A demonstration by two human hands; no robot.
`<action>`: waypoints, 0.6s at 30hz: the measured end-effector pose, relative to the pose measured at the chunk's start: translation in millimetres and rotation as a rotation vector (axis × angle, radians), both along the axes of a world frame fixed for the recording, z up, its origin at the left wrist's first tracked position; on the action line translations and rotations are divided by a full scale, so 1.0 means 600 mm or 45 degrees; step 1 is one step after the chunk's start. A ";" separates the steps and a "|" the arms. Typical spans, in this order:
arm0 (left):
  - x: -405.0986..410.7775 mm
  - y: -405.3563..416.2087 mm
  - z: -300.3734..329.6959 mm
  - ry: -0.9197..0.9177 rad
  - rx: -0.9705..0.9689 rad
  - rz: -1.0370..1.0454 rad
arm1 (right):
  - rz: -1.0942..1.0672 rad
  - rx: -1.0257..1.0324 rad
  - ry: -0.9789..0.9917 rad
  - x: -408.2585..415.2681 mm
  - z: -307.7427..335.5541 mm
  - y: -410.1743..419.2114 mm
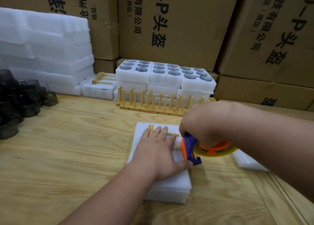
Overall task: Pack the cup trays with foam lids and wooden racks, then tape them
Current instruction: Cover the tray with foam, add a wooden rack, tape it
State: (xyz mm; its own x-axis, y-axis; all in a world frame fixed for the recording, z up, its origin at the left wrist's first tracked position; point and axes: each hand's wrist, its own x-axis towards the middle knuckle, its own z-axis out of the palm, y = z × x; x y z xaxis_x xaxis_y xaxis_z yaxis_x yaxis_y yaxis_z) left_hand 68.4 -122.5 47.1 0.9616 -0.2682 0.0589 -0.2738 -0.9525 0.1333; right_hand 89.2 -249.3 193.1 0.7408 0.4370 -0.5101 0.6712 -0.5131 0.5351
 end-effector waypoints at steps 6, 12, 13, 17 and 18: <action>-0.001 -0.003 0.005 0.022 0.046 0.008 | -0.026 -0.071 -0.020 -0.001 0.003 0.025; -0.001 -0.004 0.004 0.010 0.077 0.012 | -0.036 -0.095 -0.133 0.009 -0.012 0.040; -0.001 -0.005 0.004 0.015 0.084 0.014 | -0.040 -0.090 -0.151 0.008 -0.012 0.040; -0.004 -0.005 0.009 0.039 0.109 0.020 | -0.062 -0.139 -0.201 0.004 -0.010 0.034; -0.005 -0.005 0.010 0.048 0.114 0.019 | -0.085 -0.149 -0.193 0.002 -0.009 0.032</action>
State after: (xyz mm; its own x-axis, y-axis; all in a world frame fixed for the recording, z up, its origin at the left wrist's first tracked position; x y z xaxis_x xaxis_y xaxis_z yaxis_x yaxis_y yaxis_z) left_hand 65.3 -125.7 53.1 0.9666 -0.2563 -0.0010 -0.2558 -0.9650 0.0576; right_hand 90.5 -230.0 187.7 0.8383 0.3291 -0.4347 0.5450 -0.4821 0.6860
